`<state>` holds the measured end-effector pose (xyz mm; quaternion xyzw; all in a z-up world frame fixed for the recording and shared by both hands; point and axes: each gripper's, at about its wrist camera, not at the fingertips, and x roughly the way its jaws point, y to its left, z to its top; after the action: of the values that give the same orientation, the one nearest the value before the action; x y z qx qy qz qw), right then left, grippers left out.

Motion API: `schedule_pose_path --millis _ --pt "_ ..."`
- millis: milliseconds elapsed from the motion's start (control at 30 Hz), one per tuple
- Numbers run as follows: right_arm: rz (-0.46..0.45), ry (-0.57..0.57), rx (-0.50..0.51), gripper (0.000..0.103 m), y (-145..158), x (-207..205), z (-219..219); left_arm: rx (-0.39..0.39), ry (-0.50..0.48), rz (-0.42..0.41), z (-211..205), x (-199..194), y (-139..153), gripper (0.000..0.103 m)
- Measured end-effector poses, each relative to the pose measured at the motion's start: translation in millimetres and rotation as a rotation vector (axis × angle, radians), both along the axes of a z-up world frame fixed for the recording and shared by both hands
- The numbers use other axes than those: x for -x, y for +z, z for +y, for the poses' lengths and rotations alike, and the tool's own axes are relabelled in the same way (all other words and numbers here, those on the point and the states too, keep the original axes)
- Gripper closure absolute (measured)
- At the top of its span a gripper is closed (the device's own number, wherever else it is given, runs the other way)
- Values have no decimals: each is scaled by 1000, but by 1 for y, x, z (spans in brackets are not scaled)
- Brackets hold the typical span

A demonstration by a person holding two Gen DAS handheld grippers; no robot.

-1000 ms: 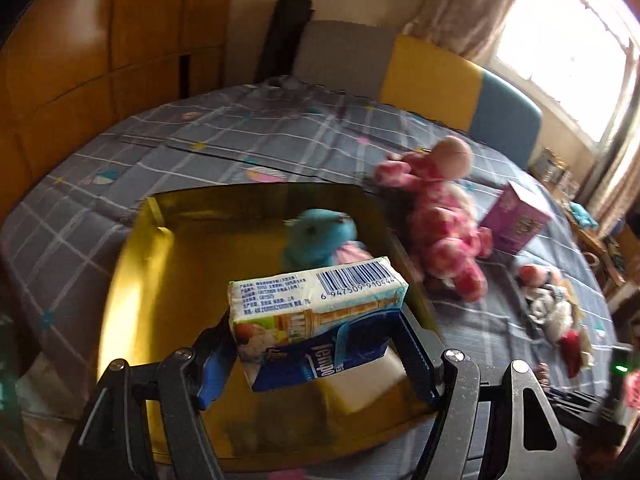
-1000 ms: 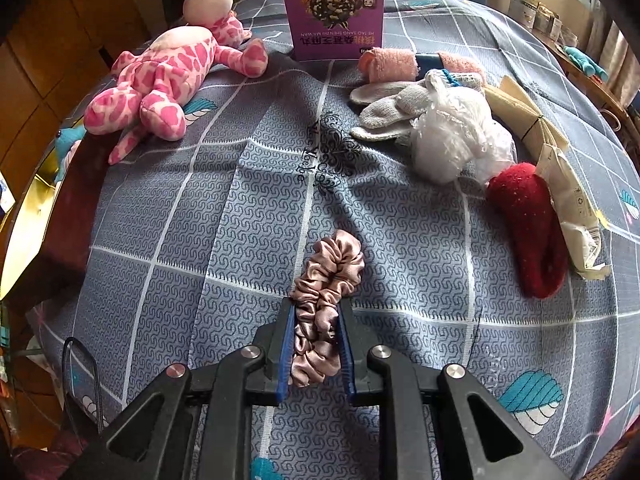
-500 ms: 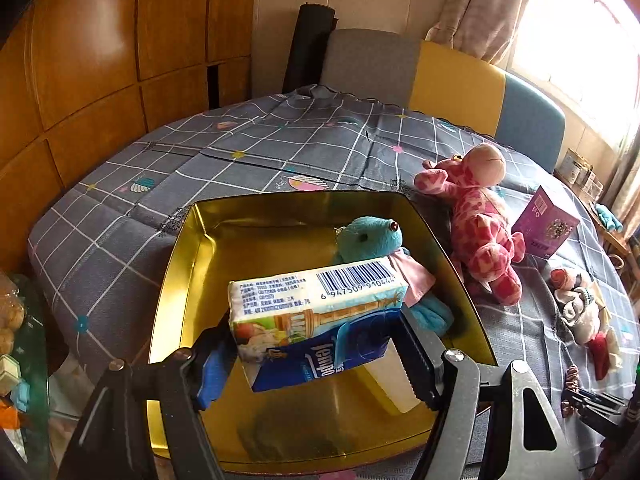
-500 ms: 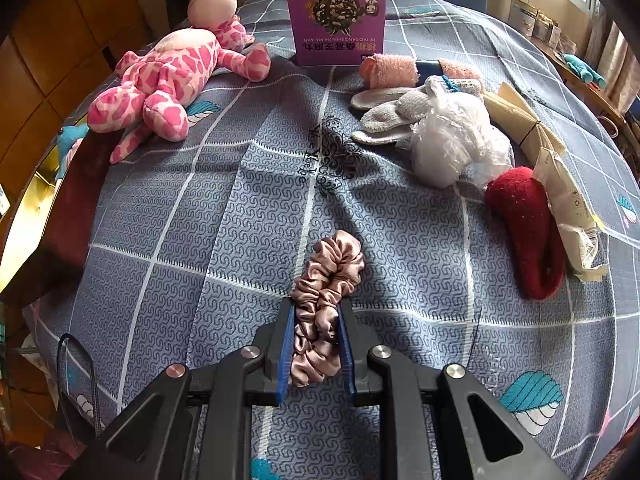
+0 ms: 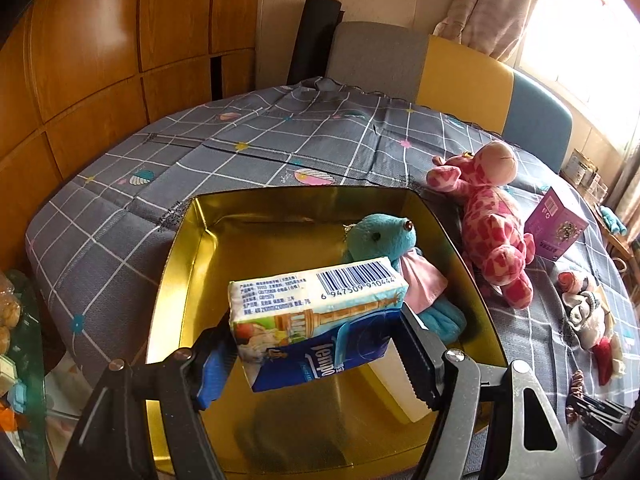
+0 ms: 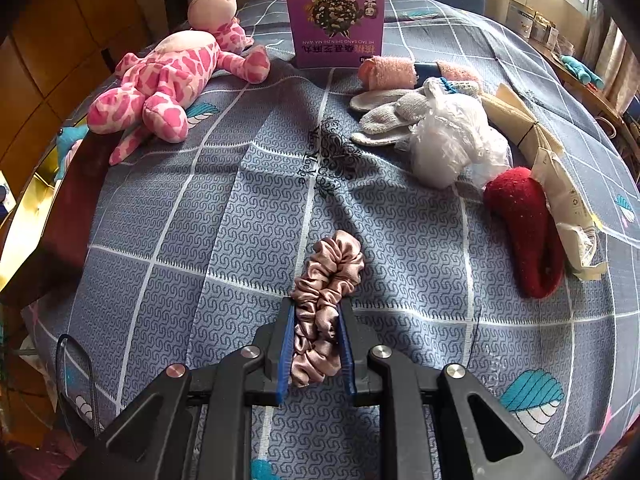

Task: Organize soft objects
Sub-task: 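Carry the juice carton to the gold tray and open the left gripper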

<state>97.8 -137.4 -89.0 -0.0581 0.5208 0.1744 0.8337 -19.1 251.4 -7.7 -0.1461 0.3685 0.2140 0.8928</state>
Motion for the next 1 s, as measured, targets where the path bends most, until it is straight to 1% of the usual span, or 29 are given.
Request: schedule_pose_path --millis 100,233,333,500,667,733,767,833,867,933,1000 --pt "0 0 0 83 0 0 0 23 1 9 7 -8 -5 30" --pt "-2 -3 -2 83 0 1 1 105 11 40 28 -28 -18 30" --pt "-1 -5 -6 83 0 1 0 143 15 51 42 -43 -23 30" --pt "-1 -8 -10 83 0 1 -1 129 17 77 54 -65 -26 30" --pt "0 -12 -15 83 0 0 -1 112 20 117 62 -89 -38 29" --pt "0 -13 -15 83 0 0 -1 95 20 135 63 -97 -44 26" --pt "0 -13 -15 83 0 0 -2 94 20 139 64 -100 -47 23" --pt "0 -13 -16 83 0 0 -2 79 23 135 66 -104 -51 23" --pt "0 -13 -16 83 0 -1 -2 68 25 134 66 -105 -52 21" --pt "-1 -15 -17 83 0 0 -2 61 15 120 65 -106 -51 14" --pt "-4 -16 -19 82 0 0 -2 42 14 100 63 -103 -46 4"
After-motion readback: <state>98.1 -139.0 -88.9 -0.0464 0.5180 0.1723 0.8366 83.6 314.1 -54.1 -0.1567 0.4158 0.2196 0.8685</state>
